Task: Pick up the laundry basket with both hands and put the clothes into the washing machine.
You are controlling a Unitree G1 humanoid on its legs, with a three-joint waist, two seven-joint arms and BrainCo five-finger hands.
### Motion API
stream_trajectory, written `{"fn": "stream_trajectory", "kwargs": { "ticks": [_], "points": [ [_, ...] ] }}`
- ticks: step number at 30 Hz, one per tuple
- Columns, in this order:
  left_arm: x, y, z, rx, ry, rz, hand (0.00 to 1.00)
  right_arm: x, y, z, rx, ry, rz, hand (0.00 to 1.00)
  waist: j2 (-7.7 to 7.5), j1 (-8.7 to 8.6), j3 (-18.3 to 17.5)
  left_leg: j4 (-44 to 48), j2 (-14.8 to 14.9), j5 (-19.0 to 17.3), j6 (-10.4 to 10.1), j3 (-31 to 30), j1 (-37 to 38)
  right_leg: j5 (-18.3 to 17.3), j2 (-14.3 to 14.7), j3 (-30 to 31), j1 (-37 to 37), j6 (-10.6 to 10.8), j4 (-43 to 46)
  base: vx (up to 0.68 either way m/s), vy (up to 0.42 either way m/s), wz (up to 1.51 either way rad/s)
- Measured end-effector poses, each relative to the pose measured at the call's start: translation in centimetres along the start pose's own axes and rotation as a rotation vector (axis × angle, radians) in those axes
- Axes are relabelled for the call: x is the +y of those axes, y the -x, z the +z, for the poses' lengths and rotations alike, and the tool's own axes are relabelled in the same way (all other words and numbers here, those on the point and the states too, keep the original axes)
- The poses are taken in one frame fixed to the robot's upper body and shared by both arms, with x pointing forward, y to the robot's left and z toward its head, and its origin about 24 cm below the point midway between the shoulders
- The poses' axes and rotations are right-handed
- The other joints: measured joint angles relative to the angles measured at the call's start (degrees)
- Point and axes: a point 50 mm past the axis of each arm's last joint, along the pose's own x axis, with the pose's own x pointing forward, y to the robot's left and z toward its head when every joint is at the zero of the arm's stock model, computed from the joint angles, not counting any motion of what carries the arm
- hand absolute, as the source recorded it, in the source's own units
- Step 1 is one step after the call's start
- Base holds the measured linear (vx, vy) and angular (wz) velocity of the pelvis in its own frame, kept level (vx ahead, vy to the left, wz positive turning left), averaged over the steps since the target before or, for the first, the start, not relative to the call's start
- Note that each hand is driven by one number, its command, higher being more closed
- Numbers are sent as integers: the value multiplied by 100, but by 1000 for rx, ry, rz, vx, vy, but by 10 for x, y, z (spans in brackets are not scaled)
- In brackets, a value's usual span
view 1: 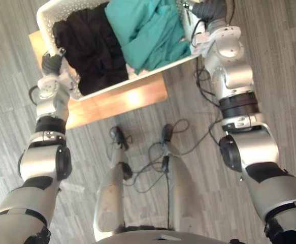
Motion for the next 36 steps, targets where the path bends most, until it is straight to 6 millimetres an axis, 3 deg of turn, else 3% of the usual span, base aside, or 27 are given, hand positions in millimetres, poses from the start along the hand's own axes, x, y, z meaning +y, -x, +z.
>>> {"fn": "stream_trajectory", "kwargs": {
  "ticks": [6, 9, 13, 14, 16, 18, 19, 20, 21, 22, 23, 24, 25, 27, 28, 29, 30, 31, 32, 33, 35, 36],
  "points": [
    [-25, 7, -1, -32, -91, -81, 100, -21, 10, -5, -8, 19, -80, 100, 2, 7, 1, 2, -23, 15, -1, -79, 138, -54, -65, -82, 96, 20, 205, 7, -20, 8],
    [-34, 24, -19, -37, -101, -138, 100, -37, 33, -27, 27, 50, -132, 100, 2, -45, 2, 53, -80, -55, -1, -213, 525, -294, -181, -174, 487, 60, 427, 45, -50, 27],
    [-35, 65, -49, -38, -93, -228, 100, -64, 81, -65, 132, 76, -197, 100, -8, -36, -1, 592, -93, -477, -27, -375, 1064, -732, -349, -205, 1133, 141, 884, 53, -96, 27],
    [-31, 84, -60, -27, -63, -241, 100, -68, 106, -81, 187, 78, -208, 100, -16, -28, -10, 856, -54, -685, -45, -389, 1236, -851, -370, -218, 1401, 171, 958, 70, -101, 5],
    [-27, 103, -71, -12, -34, -259, 100, -68, 136, -100, 260, 68, -211, 100, -46, -33, -40, 1172, 25, -927, -68, -388, 1345, -1005, -357, -211, 1632, 265, 966, 69, -66, -8],
    [-12, 134, -87, 27, -32, -255, 100, -58, 184, -125, 375, 27, -200, 100, -140, -43, -117, 2254, 308, -1598, -169, -578, 1302, -1151, -139, 72, 1883, 390, 976, 54, -57, -54],
    [-7, 144, -93, 47, -36, -241, 100, -54, 199, -131, 412, 29, -193, 100, -168, 3, -143, 2669, 422, -1890, -239, -850, 1298, -1166, -25, 209, 1964, 377, 985, 45, -38, -141],
    [6, 164, -109, 106, -63, -213, 100, -47, 230, -143, 499, 54, -177, 100, -201, 157, -424, 3617, 535, -2521, -392, -1624, 1265, -1277, 169, 365, 2005, 399, 977, 78, 45, -177],
    [12, 185, -128, 192, -87, -213, 100, -46, 264, -151, 593, 103, -155, 100, -133, 77, -862, 3962, 517, -2889, -563, -2216, 1256, -1326, 323, 446, 1998, 523, 890, 101, 107, -164],
    [12, 194, -136, 229, -101, -225, 100, -47, 281, -154, 642, 120, -159, 100, -118, -32, -1059, 3887, 509, -3027, -609, -2353, 1286, -1272, 353, 464, 1996, 594, 801, 133, 248, -106],
    [9, 205, -146, 280, -123, -261, 100, -54, 308, -158, 728, 154, -182, 100, -158, -289, -1322, 3594, 463, -3269, -572, -2307, 1506, -1081, 427, 672, 2007, 694, 611, 99, 324, -114],
    [4, 209, -152, 305, -138, -309, 100, -59, 327, -161, 789, 167, -225, 100, -385, -423, -1380, 3320, 404, -3371, -500, -1854, 1778, -660, 510, 1180, 2012, 615, 311, 54, 317, -140],
    [1, 211, -155, 319, -139, -326, 100, -60, 332, -161, 803, 163, -243, 100, -451, -430, -1413, 3316, 397, -3399, -444, -1610, 1856, -446, 523, 1304, 2020, 633, 121, -49, 286, -172],
    [-2, 213, -161, 343, -138, -345, 100, -64, 346, -161, 837, 161, -286, 100, -544, -482, -1459, 3336, 384, -3438, -262, -1138, 1974, 383, 534, 1344, 2017, 554, -450, -117, 181, -155],
    [-5, 213, -163, 357, -135, -357, 100, -65, 350, -160, 844, 157, -312, 100, -540, -526, -1449, 3152, 438, -3392, -110, -702, 2148, 889, 492, 1227, 2125, 681, -960, -189, 173, -168],
    [-5, 215, -168, 380, -134, -362, 100, -64, 359, -161, 871, 148, -326, 100, -551, -555, -1432, 3000, 406, -3345, -11, -252, 2416, 227, 320, 537, 2099, 417, -253, -214, 201, -162],
    [-2, 217, -169, 391, -135, -352, 100, -63, 362, -162, 881, 142, -330, 100, -551, -562, -1434, 2918, 406, -3324, 24, -21, 2580, -175, 219, 178, 2140, 335, 151, -142, 132, -157],
    [6, 222, -173, 414, -138, -328, 100, -58, 367, -163, 897, 127, -329, 100, -541, -589, -1456, 2773, 417, -3305, 56, 417, 2882, -877, -2, -445, 2312, 227, 871, -99, 77, -148],
    [12, 226, -174, 428, -140, -309, 100, -56, 370, -163, 907, 118, -322, 100, -531, -560, -1497, 2702, 418, -3303, 55, 743, 3058, -1264, -202, -854, 2436, 107, 1292, -136, 27, -198],
    [24, 231, -177, 450, -143, -275, 100, -51, 370, -164, 910, 107, -308, 100, -538, -560, -1669, 2707, 428, -3303, 55, 1249, 3165, -1716, -548, -1330, 2626, -26, 1662, -104, -34, -152],
    [31, 234, -179, 466, -145, -248, 100, -48, 368, -165, 907, 100, -294, 100, -567, -539, -1827, 2815, 397, -3310, 44, 1670, 3173, -1767, -704, -1641, 2732, -36, 1383, -95, -104, -167],
    [36, 233, -182, 483, -147, -224, 100, -46, 362, -166, 893, 99, -277, 100, -438, -538, -1871, 2693, 381, -3267, 112, 1648, 3114, -1453, -313, -1552, 2708, -101, 869, -78, -100, -193]
  ]
}}
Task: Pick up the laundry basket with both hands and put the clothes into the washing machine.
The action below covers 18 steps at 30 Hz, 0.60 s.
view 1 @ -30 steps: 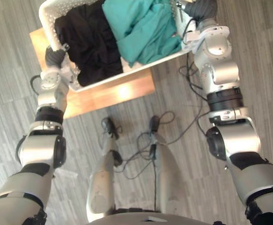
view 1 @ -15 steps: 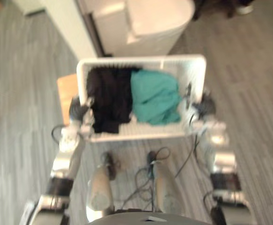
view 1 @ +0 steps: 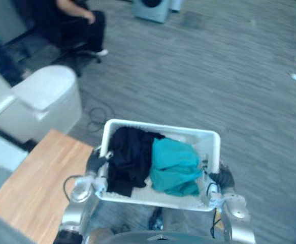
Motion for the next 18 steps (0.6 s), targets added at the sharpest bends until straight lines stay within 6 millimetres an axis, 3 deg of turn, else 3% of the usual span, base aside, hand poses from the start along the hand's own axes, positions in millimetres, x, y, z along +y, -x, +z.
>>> {"fn": "stream_trajectory", "kwargs": {
  "ticks": [1, 2, 3, 5, 8, 10, 13, 14, 15, 17, 18],
  "points": [
    [2, -1, -2, 10, -1, 6, 100, 1, -2, 2, -8, 0, 5, 100, 27, 24, -16, -178, -21, 47, 67, -28, -23, 263, 227, 179, -43, -14, -321, -179, -86, -230],
    [4, -4, -5, 31, -6, 11, 100, 3, -9, 8, -31, -10, 3, 100, 257, 126, -187, -722, 25, 174, -6, 98, 17, 882, 670, 481, -29, 336, -1233, -119, -109, -230],
    [5, -9, -3, 31, -5, 12, 100, 7, -11, 11, -47, -25, 7, 100, 210, 38, -240, -799, 93, 387, -200, 583, 18, 214, 343, 17, -117, 158, -697, -112, -127, -208],
    [5, -11, -2, 29, -12, 9, 100, 9, -12, 6, -26, -30, 9, 100, -36, 5, -291, -695, -40, 390, -205, 981, 85, 30, -64, -182, 129, 503, -826, 9, -180, -136],
    [2, -14, -7, 57, -6, 4, 100, 10, -12, 0, 1, -30, -6, 100, 50, -11, -278, -387, 271, 509, -162, 1052, 163, 611, 495, 262, 494, 268, -1940, -5, -245, -100],
    [-4, -16, -10, 73, -13, -17, 100, 5, -6, -8, 28, -23, -25, 100, 66, -54, -276, -12, 483, 544, -158, 790, 126, 688, 643, 374, 708, 159, -2165, -15, -177, -42],
    [-11, -17, -9, 67, -1, -31, 100, 1, -5, -8, 26, -3, -35, 100, 142, -12, -282, 97, 517, 619, -114, 113, 115, 733, 785, 567, 833, 93, -2309, -50, -75, -23],
    [-10, -16, -10, 70, 2, -27, 100, 3, -5, -7, 24, -2, -31, 100, 142, 8, -275, 292, 528, 640, -78, -314, 16, 740, 825, 617, 881, 83, -2338, -73, -91, -26],
    [-6, -13, -14, 84, 2, -10, 100, 6, -5, -7, 24, -3, -22, 100, 130, 62, -256, 885, 507, 648, 81, -1323, -267, 754, 844, 738, 1070, 56, -2435, -40, -56, -21],
    [-6, -8, -20, 100, 19, -2, 100, 5, -6, -5, 16, 1, -21, 100, 134, 250, -226, 1041, 128, 270, -100, -2417, -506, 715, 815, 901, 1193, -3, -2526, -24, 12, -41],
    [-8, -4, -23, 109, 28, -5, 100, 3, -7, -3, 5, 12, -26, 100, 254, 354, -200, 980, -149, 63, -110, -2897, -763, 733, 807, 967, 1299, -24, -2647, -9, 48, -38]
  ]
}}
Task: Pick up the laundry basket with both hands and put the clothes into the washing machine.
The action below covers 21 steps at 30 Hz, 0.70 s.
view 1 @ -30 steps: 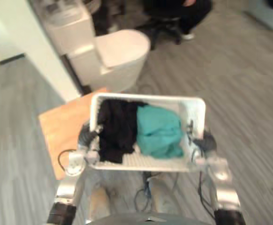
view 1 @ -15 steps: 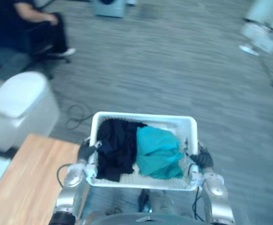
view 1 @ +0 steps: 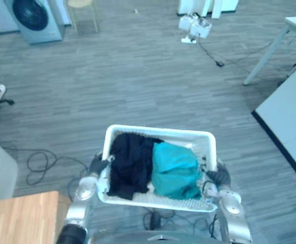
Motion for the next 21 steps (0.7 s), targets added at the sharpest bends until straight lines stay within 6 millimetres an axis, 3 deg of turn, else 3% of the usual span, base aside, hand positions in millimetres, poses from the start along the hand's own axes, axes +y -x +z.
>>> {"fn": "stream_trajectory", "kwargs": {
  "ticks": [2, 4, 6, 10, 13, 14, 16, 19, 21],
  "points": [
    [-1, 2, -2, 7, -1, -3, 100, -1, -1, 1, -4, 8, 0, 100, 81, 74, 4, -328, -196, -17, 38, -74, -226, 1, -38, 58, 14, 2, -22, -29, 115, -21],
    [0, 3, -4, 13, 1, 7, 100, 1, -1, 3, -14, 16, 6, 100, 185, 124, 1, -1095, -360, 422, 150, -86, -312, 21, 6, 123, 0, 141, -9, -26, 144, -35],
    [14, 9, -6, 18, -5, 53, 100, 14, -1, 11, -44, 3, 43, 100, 57, 192, 13, -1341, -504, 573, 252, 90, -123, 220, -71, 415, 112, 360, -273, 60, 113, -45],
    [16, 11, 3, -19, -4, 61, 100, 19, -6, 21, -84, -2, 57, 100, -64, 296, 78, -1485, -682, 563, 357, 293, -195, 379, -235, 603, -44, 517, -418, 43, 121, -20],
    [15, 11, 2, -15, 3, 61, 100, 19, -6, 16, -61, 0, 57, 100, -57, 278, 102, -1755, -886, 486, 395, 226, 69, -222, -485, 495, -327, 698, 593, 108, 141, 17],
    [16, 12, 1, -14, -1, 67, 100, 21, -5, 14, -52, -1, 62, 100, -107, 248, 133, -1874, -1007, 494, 448, 184, 237, -617, -687, 468, -668, 708, 1580, 173, 121, 24],
    [17, 12, 1, -13, -9, 71, 100, 23, -4, 11, -41, -3, 67, 100, -114, 153, 182, -2046, -1110, 525, 590, 44, 471, -896, -919, 432, -1197, 664, 2869, 223, 98, 46],
    [21, 12, 5, -24, -43, 91, 100, 28, -3, 4, -13, -12, 79, 100, -140, 48, 203, -2086, -1142, 400, 596, -217, 731, -1094, -955, 493, -1629, 635, 3151, 258, -19, 48],
    [18, 9, 13, -57, -72, 83, 100, 27, -3, 5, -13, -12, 72, 100, -103, -5, 277, -2026, -1098, 240, 552, -393, 839, -1045, -947, 502, -1941, 620, 3000, 302, -106, 50]
  ]
}}
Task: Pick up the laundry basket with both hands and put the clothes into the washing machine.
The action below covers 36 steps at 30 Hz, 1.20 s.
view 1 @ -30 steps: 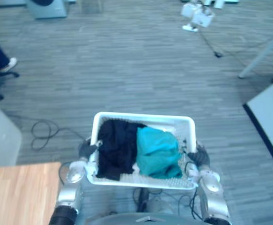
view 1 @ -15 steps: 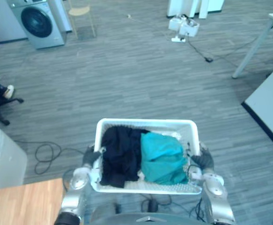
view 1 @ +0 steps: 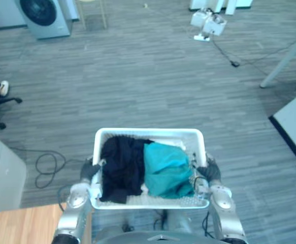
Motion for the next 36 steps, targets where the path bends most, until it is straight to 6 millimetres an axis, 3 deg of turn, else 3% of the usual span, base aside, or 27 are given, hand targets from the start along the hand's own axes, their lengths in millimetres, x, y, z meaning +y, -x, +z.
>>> {"fn": "stream_trajectory", "kwargs": {
  "ticks": [3, 4, 5, 6, 8, 10, 12, 13, 14, 15, 16, 18, 21, 23, 24, 25, 26, 27, 28, 29, 30, 31, 32, 33, 34, 36],
  "points": [
    [-7, -5, 13, -51, -34, -16, 100, -2, 1, 0, -2, 3, -30, 100, 27, -77, 67, -43, 90, -301, -284, -275, 459, 666, -14, 66, -233, 11, -982, 401, -195, 52],
    [-9, -7, 16, -64, -46, -25, 100, -3, 1, 2, -7, 3, -36, 100, -8, -114, 61, -105, 106, -428, -406, -363, 669, 1187, -29, 126, -203, 5, -1269, 481, -292, 44],
    [-15, -9, 18, -71, -45, -38, 100, -8, -1, 5, -22, 26, -39, 100, 123, -147, 57, -242, 220, -490, -496, -474, 878, 1617, 64, 150, -196, -116, -1046, 574, -335, 38],
    [-21, -10, 20, -81, -23, -45, 100, -14, 0, 12, -51, 48, -47, 100, 298, -187, 28, -238, 404, -408, -595, -471, 937, 1201, 172, 81, -278, -111, -622, 478, -277, 24],
    [-24, -11, 21, -87, -14, -46, 100, -17, 3, 20, -86, 53, -60, 100, 319, -276, 27, 268, 599, -257, -724, -488, 895, 781, 224, -139, -202, -196, -168, 472, -280, 21],
    [-25, -11, 20, -83, -1, -44, 100, -19, 9, 24, -107, 54, -68, 100, 287, -356, 34, 1861, 906, -4, -821, -498, 346, 408, 355, -324, 136, -326, -44, 527, -334, 21],
    [-26, -10, 17, -69, 30, -42, 100, -24, 13, 32, -141, 49, -66, 100, 240, -279, 38, 4634, 1380, 1491, -816, -525, -830, 33, 518, -393, 632, -548, -51, 382, -221, -10],
    [-27, -9, 15, -62, 38, -41, 100, -25, 12, 32, -142, 48, -65, 100, 238, -238, 39, 5291, 1516, 1542, -749, -455, -1089, -45, 590, -370, 781, -570, -82, 498, -213, -23],
    [-26, -6, 10, -45, 49, -35, 100, -25, 13, 31, -138, 44, -66, 100, 196, -202, 59, 6237, 1701, 1410, -519, -306, -1516, -216, 662, -352, 1154, -613, -200, 524, -168, -14],
    [-23, -2, 4, -24, 58, -26, 100, -23, 13, 30, -134, 40, -63, 100, 97, -153, 93, 6615, 1786, 1171, -300, -112, -1768, -412, 670, -298, 1512, -690, -350, 444, -137, -9],
    [-22, 0, 1, -13, 64, -21, 100, -23, 13, 30, -133, 40, -60, 100, 73, -115, 77, 6624, 1791, 1069, -244, 18, -1889, -493, 669, -262, 1665, -711, -431, 349, -66, -9],
    [-20, 5, -6, 10, 80, -13, 100, -22, 13, 30, -132, 41, -56, 100, 80, 17, 1, 6070, 1723, 731, -187, 267, -2393, -729, 649, -227, 1989, -739, -642, 435, -9, -6],
    [-17, 9, -15, 45, 79, 1, 100, -21, 13, 27, -122, 41, -45, 100, -6, 180, -45, 3567, 1182, 438, -327, 312, -2834, -986, 342, -268, 2457, -526, -799, 522, 118, 1],
    [-16, 13, -24, 80, 85, 9, 100, -22, 9, 20, -89, 47, -36, 100, 16, 199, -108, 706, 874, 914, -703, 150, -2739, -1040, 217, -276, 3006, -201, -1280, 685, 209, -12],
    [-17, 14, -24, 81, 85, 6, 100, -23, 8, 14, -66, 45, -43, 100, 18, 228, -125, 225, 850, 1045, -787, 154, -2729, -1080, 181, -245, 3256, -51, -1440, 833, 304, -28],
    [-17, 13, -25, 83, 84, 2, 100, -25, 9, 7, -32, 32, -54, 100, -83, 244, -193, 452, 670, 1636, -755, 76, -2771, -1174, 2, -67, 3440, 124, -1326, 720, 289, -24],
    [-17, 14, -26, 90, 83, 1, 100, -26, 10, 1, -11, 25, -64, 100, -132, 259, -297, 667, 540, 1794, -644, 64, -2808, -1193, -116, 75, 3389, 158, -1060, 935, 404, -4],
    [-18, 14, -27, 92, 69, -5, 100, -26, 13, -9, 30, 1, -83, 100, -412, 164, -467, 1395, 231, 1542, -279, 89, -2962, -1002, -552, 410, 2927, 360, 234, 635, 273, 15],
    [-18, 14, -26, 88, 61, -9, 100, -26, 13, -10, 36, -8, -91, 100, -508, 120, -460, 1666, 133, 1259, -234, 169, -2937, -696, -718, 519, 2700, 461, 910, 829, 332, 32],
    [-16, 12, -24, 83, 35, -16, 100, -27, 14, -11, 40, -23, -105, 100, -622, 67, -465, 1928, -23, 913, -140, 215, -2837, 10, -957, 515, 2381, 510, 1776, 670, 206, 33],
    [-18, 11, -23, 84, 30, -29, 100, -26, 15, -13, 45, -37, -115, 100, -702, 45, -495, 1995, -148, 650, -36, 235, -2616, 970, -1179, 491, 2103, 517, 2460, 829, 228, 31],
    [-16, 10, -22, 80, 29, -21, 100, -24, 13, -13, 46, -44, -113, 100, -711, -7, -502, 1935, -209, 471, 20, 221, -2346, 978, -1274, 473, 1807, 392, 3156, 794, 151, 7],
    [-12, 9, -19, 72, 20, -9, 100, -20, 9, -14, 55, -48, -97, 100, -630, -2, -449, 1617, -207, 323, 0, 168, -1746, 530, -1178, 406, 1407, 184, 3874, 874, 125, -18],
    [-11, 9, -16, 59, -1, -10, 100, -18, 8, -12, 48, -54, -94, 100, -448, 16, -405, 938, -139, 291, -46, 127, -878, 21, -872, 184, 1040, -22, 4110, 843, 110, -25],
    [-11, 8, -15, 54, -6, -11, 100, -18, 9, -12, 44, -53, -94, 100, -402, 10, -398, 793, -113, 289, -50, 121, -717, -83, -790, 141, 953, -65, 4089, 770, 66, -23],
    [-17, 5, 0, -16, -8, -38, 100, -21, 12, -4, 6, -49, -98, 100, -89, -116, -362, -1, 88, 304, -89, 145, 214, -643, -322, -327, 79, -247, 3173, 594, -20, -5]
  ]
}}
